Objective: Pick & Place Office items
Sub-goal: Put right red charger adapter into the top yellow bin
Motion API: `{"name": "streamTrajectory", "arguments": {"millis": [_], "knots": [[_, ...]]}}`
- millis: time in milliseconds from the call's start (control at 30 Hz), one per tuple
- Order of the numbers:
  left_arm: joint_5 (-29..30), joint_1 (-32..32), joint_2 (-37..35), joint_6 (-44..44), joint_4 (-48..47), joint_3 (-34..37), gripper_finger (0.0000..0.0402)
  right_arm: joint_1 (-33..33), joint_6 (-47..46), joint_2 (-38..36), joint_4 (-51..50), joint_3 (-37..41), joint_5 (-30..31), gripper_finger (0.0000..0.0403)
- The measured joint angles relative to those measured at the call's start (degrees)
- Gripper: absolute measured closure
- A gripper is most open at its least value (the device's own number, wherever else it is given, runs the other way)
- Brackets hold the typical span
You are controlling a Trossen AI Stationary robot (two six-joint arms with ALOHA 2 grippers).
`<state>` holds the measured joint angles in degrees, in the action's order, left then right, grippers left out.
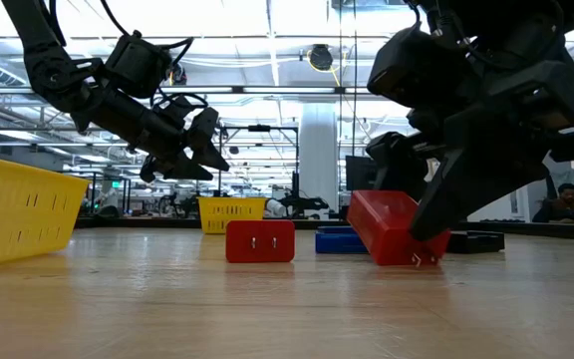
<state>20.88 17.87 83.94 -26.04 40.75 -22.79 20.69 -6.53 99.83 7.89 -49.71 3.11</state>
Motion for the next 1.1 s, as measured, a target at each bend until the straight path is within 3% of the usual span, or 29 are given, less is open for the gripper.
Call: {"name": "streamTrajectory", "arguments": {"millis": [200,400,667,767,1100], "knots": [[0.0,0.0,0.0,0.0,0.0,0.0,0.0188,0.0,1.4,-1.5,0.4,0.1,0.3,0.0124],[-0.9,0.0,0.0,-1.0,0.0,0.0,0.0188,0.0,4.4,-6.3,-0.5,0.1,4.7,0.0125],[-22.5,-0.1,0.0,-14.1,5.9,0.0,0.0188,-0.1,13.1,-12.9,-2.3,0.0,18.0,0.0124],[-24.9,-1.7,0.0,-16.3,10.3,-0.3,0.0188,-0.5,16.3,-14.4,-2.1,0.0,23.4,0.0123],[-27.1,-12.4,0.0,-0.7,5.9,-9.4,0.0188,-2.8,22.0,-16.7,-2.2,0.0,33.5,0.0123]]}}
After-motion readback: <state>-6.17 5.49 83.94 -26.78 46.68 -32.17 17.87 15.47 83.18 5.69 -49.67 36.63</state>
